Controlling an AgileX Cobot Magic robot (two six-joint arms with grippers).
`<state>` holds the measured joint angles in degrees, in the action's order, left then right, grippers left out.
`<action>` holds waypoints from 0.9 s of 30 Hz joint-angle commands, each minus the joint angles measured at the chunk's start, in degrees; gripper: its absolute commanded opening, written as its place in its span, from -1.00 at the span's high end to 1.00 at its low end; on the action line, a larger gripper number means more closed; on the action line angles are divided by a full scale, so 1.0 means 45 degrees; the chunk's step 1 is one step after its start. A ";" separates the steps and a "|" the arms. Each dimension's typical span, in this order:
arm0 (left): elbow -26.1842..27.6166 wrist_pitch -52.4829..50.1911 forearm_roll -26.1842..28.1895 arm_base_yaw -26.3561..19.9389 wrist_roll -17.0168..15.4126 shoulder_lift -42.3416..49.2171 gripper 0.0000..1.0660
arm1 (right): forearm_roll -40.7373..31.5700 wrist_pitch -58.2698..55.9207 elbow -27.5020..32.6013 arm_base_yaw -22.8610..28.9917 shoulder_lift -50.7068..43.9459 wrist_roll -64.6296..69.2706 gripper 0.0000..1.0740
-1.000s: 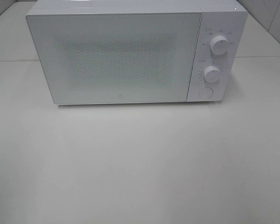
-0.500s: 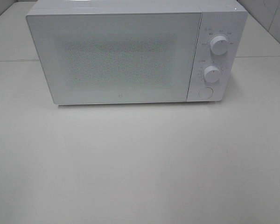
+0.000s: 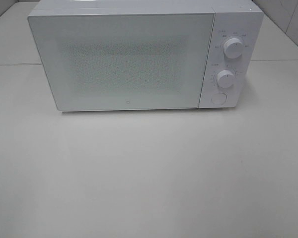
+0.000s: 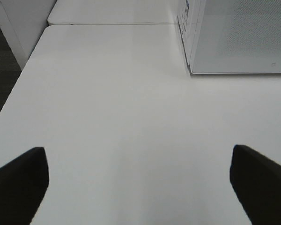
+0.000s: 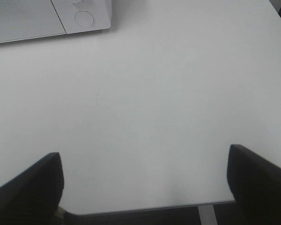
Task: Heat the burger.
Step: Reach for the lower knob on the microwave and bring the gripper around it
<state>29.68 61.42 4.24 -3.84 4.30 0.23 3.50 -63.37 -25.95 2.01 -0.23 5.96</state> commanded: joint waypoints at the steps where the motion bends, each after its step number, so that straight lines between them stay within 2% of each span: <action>1: -0.0025 -0.0025 -0.0038 -0.0025 -0.0089 0.0242 -0.89 | -0.0013 0.0038 0.0013 -0.0051 -0.0369 -0.0089 -0.69; 18: -0.0025 -0.0025 -0.0038 -0.0025 -0.0089 0.0242 -0.89 | 0.0000 0.0051 0.0013 -0.0051 -0.0369 -0.0102 -0.69; 27: -0.0025 -0.0025 -0.0038 -0.0025 -0.0089 0.0242 -0.89 | 0.0611 0.0102 0.0013 -0.0051 -0.0306 -0.0115 -0.69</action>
<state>29.68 61.42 4.24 -3.84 4.18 0.23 5.61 -63.37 -25.95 2.01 -0.23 5.90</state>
